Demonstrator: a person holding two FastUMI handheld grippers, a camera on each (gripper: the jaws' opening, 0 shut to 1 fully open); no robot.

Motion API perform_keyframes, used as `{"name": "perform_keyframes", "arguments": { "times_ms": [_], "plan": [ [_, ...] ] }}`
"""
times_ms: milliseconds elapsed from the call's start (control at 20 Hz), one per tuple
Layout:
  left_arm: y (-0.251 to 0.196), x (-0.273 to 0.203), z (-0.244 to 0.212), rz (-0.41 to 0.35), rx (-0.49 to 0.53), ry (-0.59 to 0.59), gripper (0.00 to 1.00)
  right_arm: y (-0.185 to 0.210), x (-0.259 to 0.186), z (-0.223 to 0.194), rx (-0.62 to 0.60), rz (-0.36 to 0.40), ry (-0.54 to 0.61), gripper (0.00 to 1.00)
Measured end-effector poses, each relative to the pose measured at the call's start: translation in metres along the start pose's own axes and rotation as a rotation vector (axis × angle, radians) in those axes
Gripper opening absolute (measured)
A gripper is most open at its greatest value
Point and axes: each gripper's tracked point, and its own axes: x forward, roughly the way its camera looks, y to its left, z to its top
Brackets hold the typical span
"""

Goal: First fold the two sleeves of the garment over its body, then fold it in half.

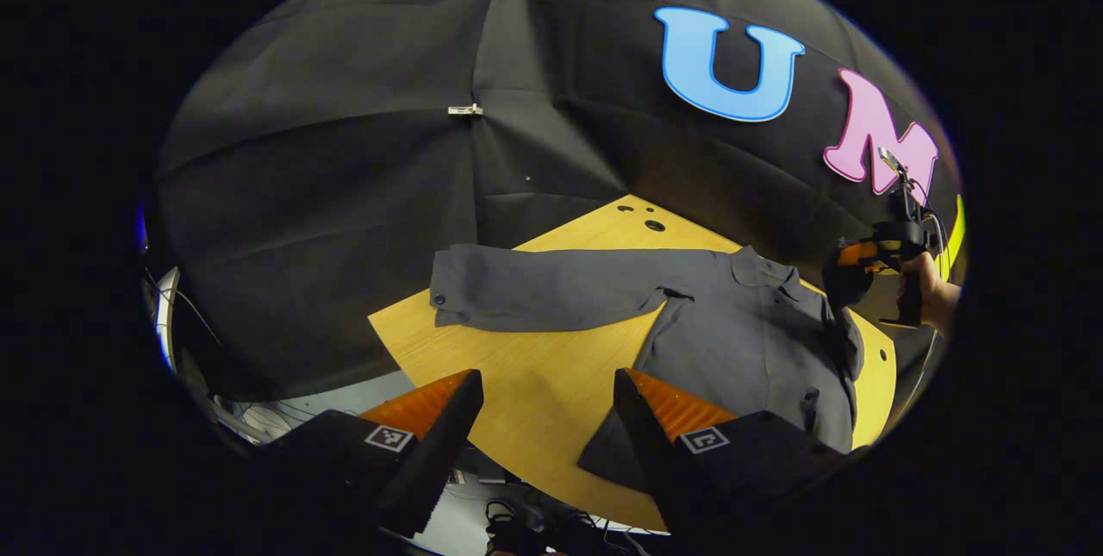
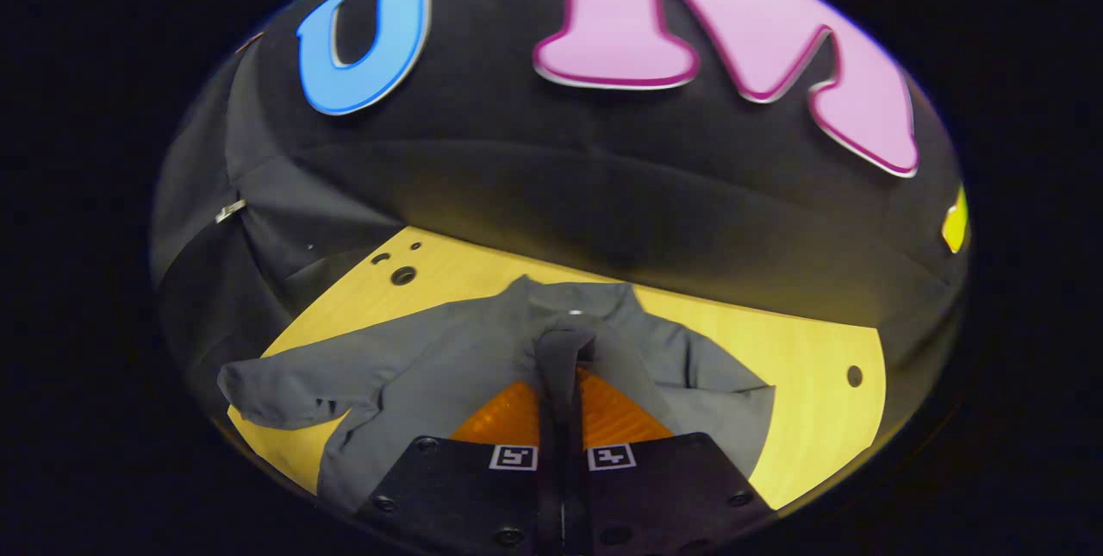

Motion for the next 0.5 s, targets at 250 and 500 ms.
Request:
{"name": "perform_keyframes", "arguments": {
  "times_ms": [250, 500],
  "plan": [
    [0.016, -0.003, -0.002, 0.038, -0.024, 0.018, 0.96, 0.08, 0.032, -0.023, 0.0, 0.1, 0.061, 0.07],
    [0.022, -0.005, 0.0, 0.062, -0.045, 0.016, 0.96, 0.139, 0.047, -0.049, -0.008, 0.185, 0.129, 0.18]
  ]
}}
